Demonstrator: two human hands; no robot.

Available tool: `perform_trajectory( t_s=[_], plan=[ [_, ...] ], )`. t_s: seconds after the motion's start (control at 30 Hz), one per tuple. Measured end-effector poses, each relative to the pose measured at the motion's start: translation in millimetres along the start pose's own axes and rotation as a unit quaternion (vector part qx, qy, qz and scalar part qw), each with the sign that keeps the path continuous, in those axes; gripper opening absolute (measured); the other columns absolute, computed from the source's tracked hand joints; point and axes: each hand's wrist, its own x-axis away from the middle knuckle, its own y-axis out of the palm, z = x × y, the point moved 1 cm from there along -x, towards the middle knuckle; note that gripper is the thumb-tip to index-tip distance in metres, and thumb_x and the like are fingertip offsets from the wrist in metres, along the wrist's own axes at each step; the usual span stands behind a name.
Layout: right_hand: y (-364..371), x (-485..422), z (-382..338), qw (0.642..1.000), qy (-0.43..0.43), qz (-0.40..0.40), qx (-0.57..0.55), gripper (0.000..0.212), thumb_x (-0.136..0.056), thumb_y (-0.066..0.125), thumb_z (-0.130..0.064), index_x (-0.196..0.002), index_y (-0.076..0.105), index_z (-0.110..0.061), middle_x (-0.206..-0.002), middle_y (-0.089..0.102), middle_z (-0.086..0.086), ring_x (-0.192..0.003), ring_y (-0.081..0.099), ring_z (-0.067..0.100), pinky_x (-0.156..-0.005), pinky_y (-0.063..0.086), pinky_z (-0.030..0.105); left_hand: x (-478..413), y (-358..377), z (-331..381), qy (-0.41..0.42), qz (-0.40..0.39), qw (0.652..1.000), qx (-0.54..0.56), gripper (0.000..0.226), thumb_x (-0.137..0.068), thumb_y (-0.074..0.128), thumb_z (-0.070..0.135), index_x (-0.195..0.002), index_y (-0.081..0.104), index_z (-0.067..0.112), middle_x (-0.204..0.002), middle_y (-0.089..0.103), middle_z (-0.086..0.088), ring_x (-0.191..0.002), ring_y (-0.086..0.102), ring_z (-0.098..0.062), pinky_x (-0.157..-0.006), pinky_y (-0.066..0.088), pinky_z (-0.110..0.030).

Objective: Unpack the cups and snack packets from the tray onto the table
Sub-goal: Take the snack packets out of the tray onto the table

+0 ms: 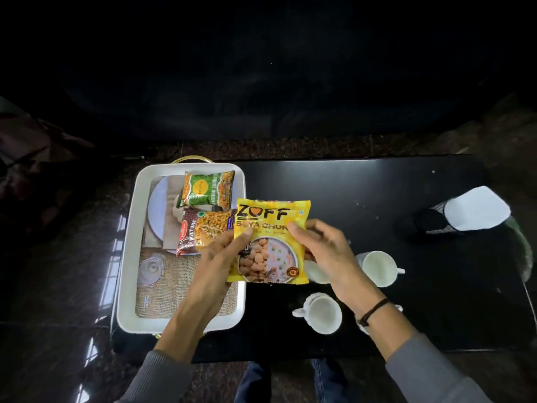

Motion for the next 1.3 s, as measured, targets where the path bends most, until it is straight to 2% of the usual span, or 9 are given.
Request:
perform_trajectory(
  t_s=[0.17, 0.33, 0.47, 0.63, 0.83, 0.93, 1.03, 1.13, 1.3],
  plan=[
    [-13, -10, -1, 1.000, 0.010, -0.003, -0.009, 0.033, -0.086, 0.079, -0.037, -0.111, 0.070, -0.018, -0.101, 0.081, -0.005, -0.092, 0.077, 0.010, -0.071, 0.059, 0.020, -6, 19, -3, -0.005, -0.015, 1.000, 0.013, 0.040, -0.075, 0.084, 0.023, -0.110, 0.072, 0.008, -0.110, 0.078, -0.019, -0.093, 0.078, -0.030, -0.069, 0.064, -0.032],
    [-24, -22, 2, 0.999, -0.022, 0.045, -0.005, 0.022, -0.091, 0.075, -0.031, -0.110, 0.072, -0.020, -0.099, 0.080, -0.011, -0.088, 0.076, 0.003, -0.065, 0.057, 0.013, -19, 29, -1, -0.005, -0.001, 1.000, 0.024, 0.038, -0.089, 0.072, 0.034, -0.116, 0.074, 0.007, -0.119, 0.075, -0.016, -0.116, 0.069, -0.038, -0.099, 0.055, -0.051],
    [-31, -33, 3, 0.998, -0.023, 0.045, 0.040, 0.023, -0.091, 0.073, -0.040, -0.107, 0.072, -0.024, -0.098, 0.080, -0.012, -0.087, 0.076, 0.003, -0.070, 0.058, 0.020, -32, 37, -1, 0.026, 0.081, 0.996, 0.014, 0.027, -0.078, 0.081, 0.033, -0.097, 0.078, 0.015, -0.099, 0.080, -0.015, -0.097, 0.075, -0.041, -0.086, 0.061, -0.050],
    [-38, -64, -3, 0.991, -0.013, 0.124, 0.049, 0.030, -0.085, 0.080, -0.041, -0.107, 0.069, -0.023, -0.092, 0.079, -0.008, -0.082, 0.077, 0.006, -0.075, 0.062, 0.031, -60, 53, 1, 0.074, 0.160, 0.983, -0.050, 0.016, -0.088, 0.079, 0.029, -0.099, 0.075, 0.019, -0.089, 0.081, -0.001, -0.093, 0.078, -0.025, -0.079, 0.062, -0.036],
    [-37, -114, -18, 0.978, -0.042, 0.152, 0.135, 0.041, -0.091, 0.072, -0.041, -0.126, 0.060, -0.023, -0.115, 0.069, -0.011, -0.097, 0.067, 0.005, -0.070, 0.048, 0.016, -99, 61, 23, 0.129, 0.164, 0.968, -0.140, 0.034, -0.095, 0.072, 0.024, -0.127, 0.066, 0.014, -0.118, 0.074, -0.002, -0.104, 0.070, -0.007, -0.096, 0.057, -0.027],
    [-40, -125, -14, 0.957, -0.066, 0.163, 0.231, 0.049, -0.091, 0.073, -0.038, -0.132, 0.056, -0.019, -0.123, 0.060, -0.007, -0.103, 0.061, 0.010, -0.079, 0.046, 0.018, -106, 57, 22, 0.159, 0.145, 0.940, -0.265, 0.053, -0.097, 0.068, 0.012, -0.147, 0.051, 0.016, -0.143, 0.060, 0.000, -0.130, 0.058, -0.013, -0.109, 0.047, -0.029],
    [-41, -123, -9, 0.930, -0.127, 0.163, 0.305, 0.025, -0.089, 0.075, -0.026, -0.113, 0.067, -0.022, -0.118, 0.060, -0.002, -0.104, 0.062, 0.014, -0.088, 0.053, 0.029, -105, 56, 12, 0.214, 0.113, 0.874, -0.422, 0.058, -0.099, 0.065, 0.011, -0.152, 0.045, 0.024, -0.159, 0.043, 0.002, -0.145, 0.041, -0.016, -0.114, 0.036, -0.031],
    [-36, -120, -2, 0.908, -0.142, 0.132, 0.372, 0.015, -0.092, 0.072, -0.024, -0.107, 0.071, -0.023, -0.114, 0.055, -0.001, -0.098, 0.063, 0.016, -0.084, 0.056, 0.035, -106, 58, 3, 0.236, 0.050, 0.795, -0.557, 0.055, -0.102, 0.058, 0.018, -0.155, 0.043, 0.025, -0.168, 0.027, 0.002, -0.153, 0.028, -0.016, -0.117, 0.035, -0.035],
    [-29, -123, 3, 0.899, -0.128, 0.103, 0.406, 0.024, -0.094, 0.070, -0.025, -0.118, 0.069, -0.022, -0.117, 0.053, -0.001, -0.106, 0.061, 0.017, -0.083, 0.056, 0.033, -113, 62, -1, 0.214, 0.042, 0.713, -0.666, 0.060, -0.105, 0.050, 0.022, -0.160, 0.027, 0.026, -0.172, 0.009, -0.002, -0.158, 0.013, -0.021, -0.125, 0.018, -0.036]
  ],
)
